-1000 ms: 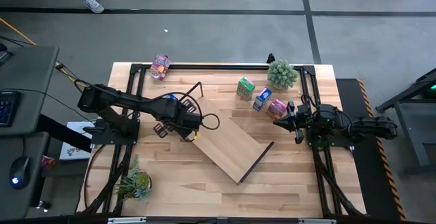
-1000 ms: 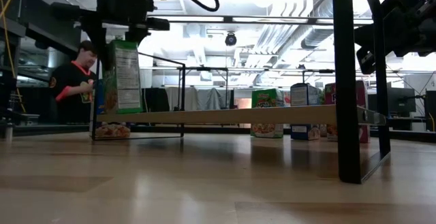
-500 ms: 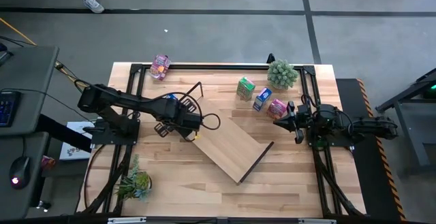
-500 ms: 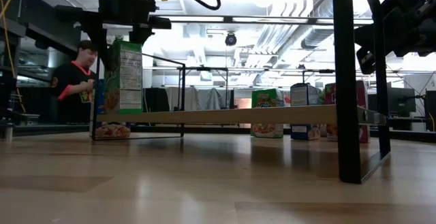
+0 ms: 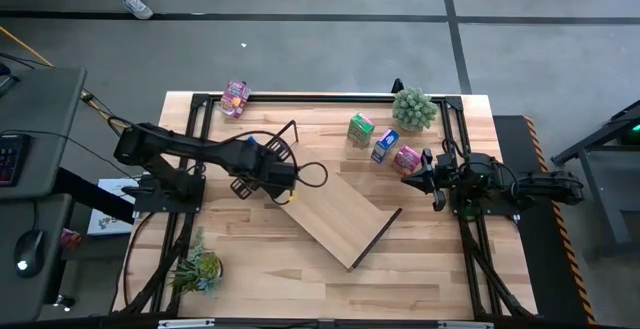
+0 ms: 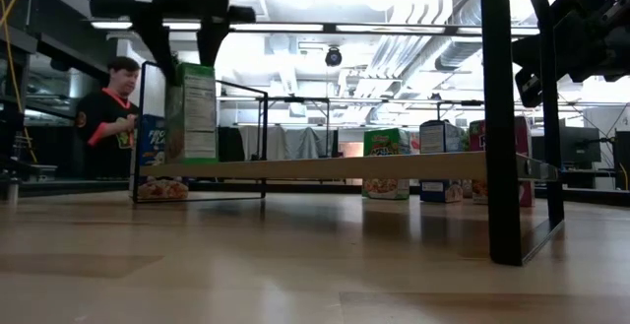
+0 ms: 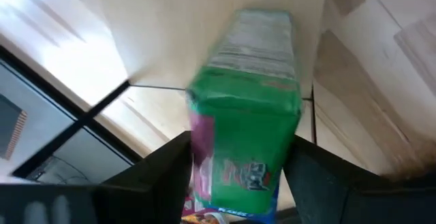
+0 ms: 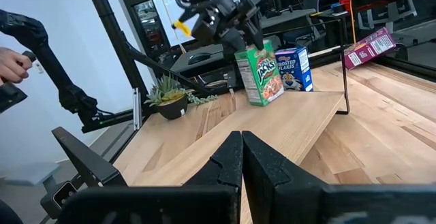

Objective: Stack cereal on shelf
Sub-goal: Put the top left green cereal box on the shelf, then put the green cereal box on the shelf

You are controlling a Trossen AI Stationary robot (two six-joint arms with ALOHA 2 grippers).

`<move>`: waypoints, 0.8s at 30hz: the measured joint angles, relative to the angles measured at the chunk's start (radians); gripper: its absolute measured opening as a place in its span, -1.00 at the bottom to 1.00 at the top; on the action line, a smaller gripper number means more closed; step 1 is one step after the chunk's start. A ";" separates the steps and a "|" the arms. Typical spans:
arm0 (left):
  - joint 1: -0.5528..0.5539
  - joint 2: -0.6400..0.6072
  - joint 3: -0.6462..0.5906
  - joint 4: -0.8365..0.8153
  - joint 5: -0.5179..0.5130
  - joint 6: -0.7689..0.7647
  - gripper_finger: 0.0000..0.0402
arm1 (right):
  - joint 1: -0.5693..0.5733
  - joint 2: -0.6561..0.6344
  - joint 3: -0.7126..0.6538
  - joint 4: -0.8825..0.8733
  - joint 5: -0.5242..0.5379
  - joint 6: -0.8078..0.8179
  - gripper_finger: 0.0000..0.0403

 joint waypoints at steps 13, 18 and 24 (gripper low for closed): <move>0.000 -0.001 0.035 -0.011 0.008 -0.022 0.04 | 0.000 0.000 0.000 0.000 0.000 0.000 -1.00; -0.001 -0.001 0.035 -0.038 0.008 -0.052 0.04 | 0.000 0.000 0.000 0.000 0.000 0.000 -1.00; -0.021 -0.017 0.036 -0.115 0.004 -0.098 0.04 | 0.000 0.000 0.000 0.000 0.000 0.000 -1.00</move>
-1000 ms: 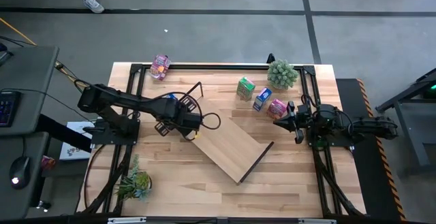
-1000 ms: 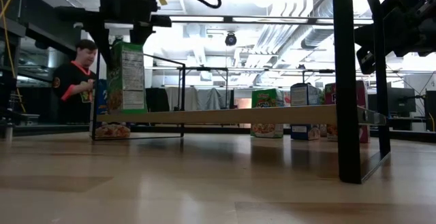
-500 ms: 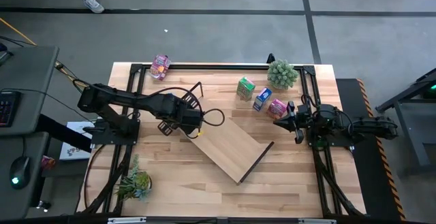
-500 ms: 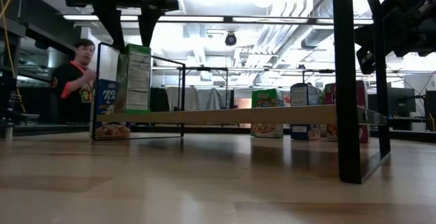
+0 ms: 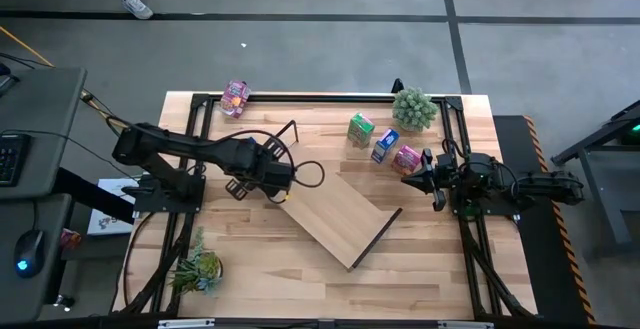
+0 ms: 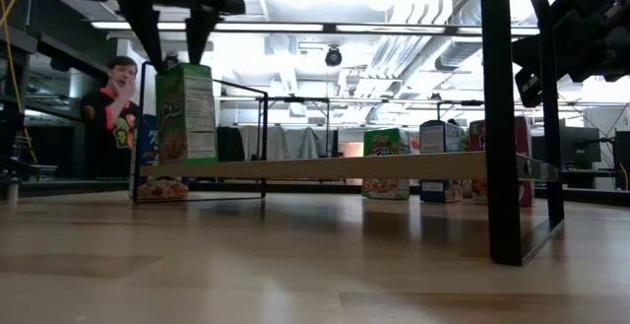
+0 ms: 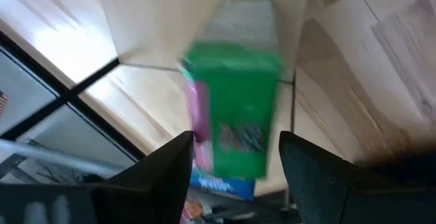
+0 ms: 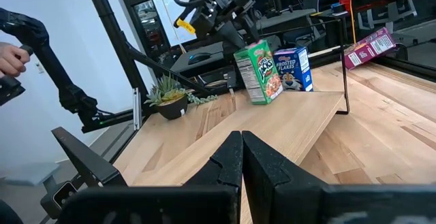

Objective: Stack cereal on shelf
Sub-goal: Put the green cereal box on the shelf

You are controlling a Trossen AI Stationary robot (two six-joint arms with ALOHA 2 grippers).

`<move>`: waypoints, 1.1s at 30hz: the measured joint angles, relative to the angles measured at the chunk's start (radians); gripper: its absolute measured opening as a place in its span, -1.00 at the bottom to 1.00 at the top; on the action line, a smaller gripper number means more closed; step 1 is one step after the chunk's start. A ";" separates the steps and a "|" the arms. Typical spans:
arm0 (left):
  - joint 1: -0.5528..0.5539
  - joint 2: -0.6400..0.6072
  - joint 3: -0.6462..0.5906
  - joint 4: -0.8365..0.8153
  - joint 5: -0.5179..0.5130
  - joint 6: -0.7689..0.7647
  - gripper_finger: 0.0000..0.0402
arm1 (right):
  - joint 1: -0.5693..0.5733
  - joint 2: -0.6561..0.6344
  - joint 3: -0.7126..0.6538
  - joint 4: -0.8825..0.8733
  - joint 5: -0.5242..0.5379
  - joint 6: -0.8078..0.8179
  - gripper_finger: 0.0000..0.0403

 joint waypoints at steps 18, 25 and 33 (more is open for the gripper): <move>0.079 -0.145 0.090 0.245 -0.013 -0.061 0.04 | 0.000 0.000 0.000 0.000 0.000 0.000 -1.00; 0.286 -0.353 -0.040 0.669 0.200 -0.159 0.04 | 0.000 0.000 0.000 0.000 0.000 0.000 -1.00; 0.447 -0.634 -0.453 1.276 0.272 -0.293 0.04 | 0.000 0.001 0.000 0.000 0.000 0.000 -1.00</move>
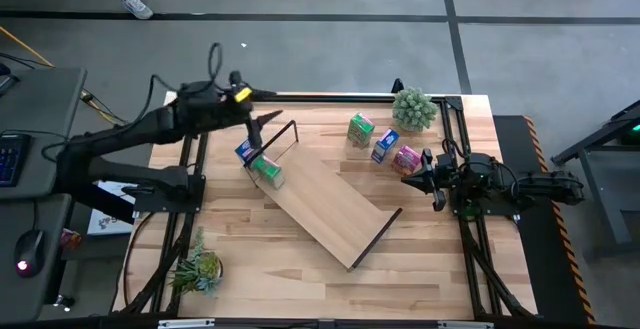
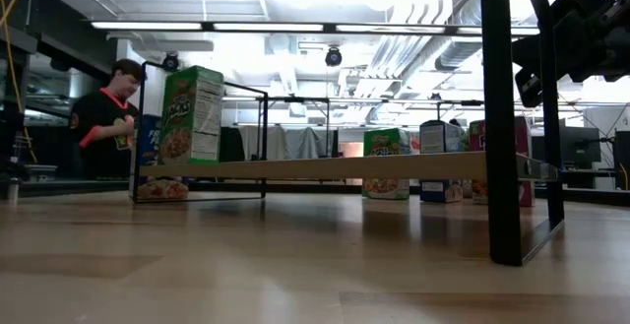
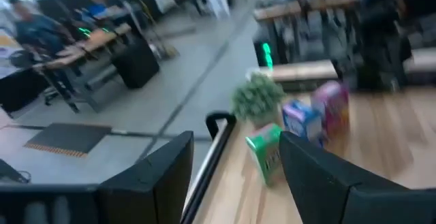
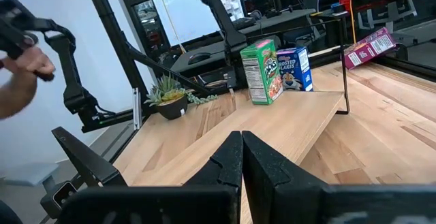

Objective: Stack cereal on shelf
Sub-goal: Put the green cereal box on the shelf

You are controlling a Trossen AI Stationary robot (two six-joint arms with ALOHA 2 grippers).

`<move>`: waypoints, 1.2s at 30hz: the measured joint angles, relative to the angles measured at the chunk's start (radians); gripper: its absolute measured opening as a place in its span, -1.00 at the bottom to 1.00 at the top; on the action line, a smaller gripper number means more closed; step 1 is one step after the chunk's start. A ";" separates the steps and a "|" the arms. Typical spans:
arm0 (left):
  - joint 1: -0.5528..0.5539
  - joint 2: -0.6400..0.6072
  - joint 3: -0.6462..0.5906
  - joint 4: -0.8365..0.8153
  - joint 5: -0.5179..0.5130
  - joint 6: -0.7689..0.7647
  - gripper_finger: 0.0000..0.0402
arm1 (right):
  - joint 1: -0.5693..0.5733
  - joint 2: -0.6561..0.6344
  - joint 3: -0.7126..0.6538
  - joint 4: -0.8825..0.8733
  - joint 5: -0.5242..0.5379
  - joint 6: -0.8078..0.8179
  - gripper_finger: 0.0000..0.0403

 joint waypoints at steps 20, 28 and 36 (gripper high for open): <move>0.018 -0.252 -0.619 1.004 0.217 -0.213 0.04 | 0.000 0.008 -0.002 0.293 0.164 -0.063 -1.00; 0.013 -0.253 -0.629 0.999 0.233 -0.312 0.04 | -0.001 0.200 0.007 0.723 0.251 -0.115 -1.00; -0.018 -0.253 -0.629 0.960 0.233 -0.344 0.04 | -0.001 0.622 0.269 0.557 0.429 -0.101 -0.87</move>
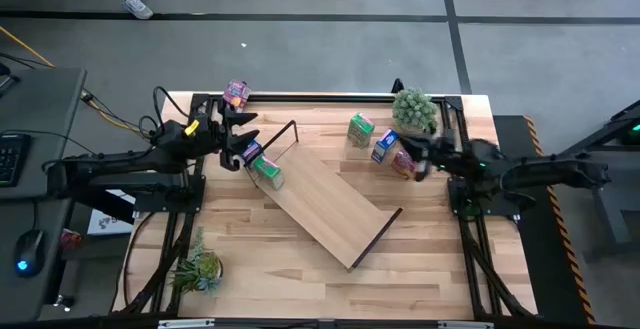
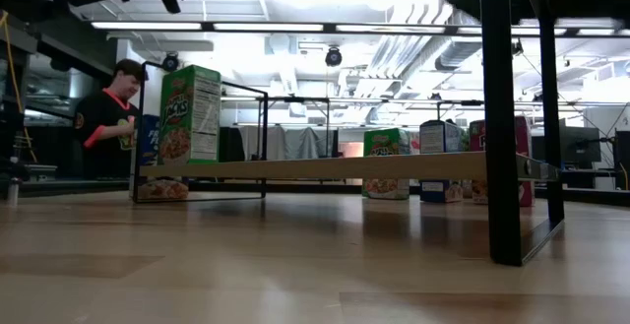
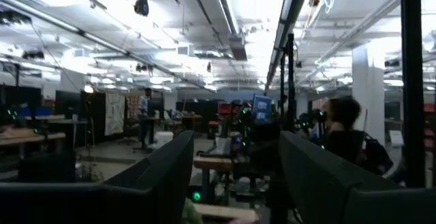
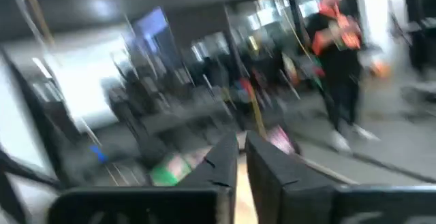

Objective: Stack cereal on shelf
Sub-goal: Put the green cereal box on the shelf

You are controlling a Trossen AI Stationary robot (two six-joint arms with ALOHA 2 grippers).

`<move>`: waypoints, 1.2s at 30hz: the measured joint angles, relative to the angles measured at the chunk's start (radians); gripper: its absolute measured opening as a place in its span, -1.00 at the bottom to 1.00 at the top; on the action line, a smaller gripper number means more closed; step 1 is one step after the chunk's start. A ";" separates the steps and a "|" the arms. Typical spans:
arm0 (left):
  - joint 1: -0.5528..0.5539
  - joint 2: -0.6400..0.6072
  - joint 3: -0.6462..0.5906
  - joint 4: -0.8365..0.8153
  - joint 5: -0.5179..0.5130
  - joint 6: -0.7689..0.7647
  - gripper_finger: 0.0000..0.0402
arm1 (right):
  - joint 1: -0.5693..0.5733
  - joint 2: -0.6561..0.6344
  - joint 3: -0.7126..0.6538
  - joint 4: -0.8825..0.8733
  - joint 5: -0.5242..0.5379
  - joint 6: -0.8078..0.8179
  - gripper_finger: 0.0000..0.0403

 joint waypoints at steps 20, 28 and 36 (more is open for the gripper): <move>-0.044 0.000 0.000 -0.050 -0.001 0.003 0.04 | -0.278 0.849 0.960 -1.278 -0.046 0.107 0.47; -0.043 0.000 0.000 -0.056 -0.002 0.003 0.04 | -0.308 0.987 1.011 -1.319 -0.007 0.092 0.47; -0.043 0.000 0.000 -0.064 -0.005 0.004 0.04 | -0.308 1.040 1.011 -1.307 0.037 0.039 0.47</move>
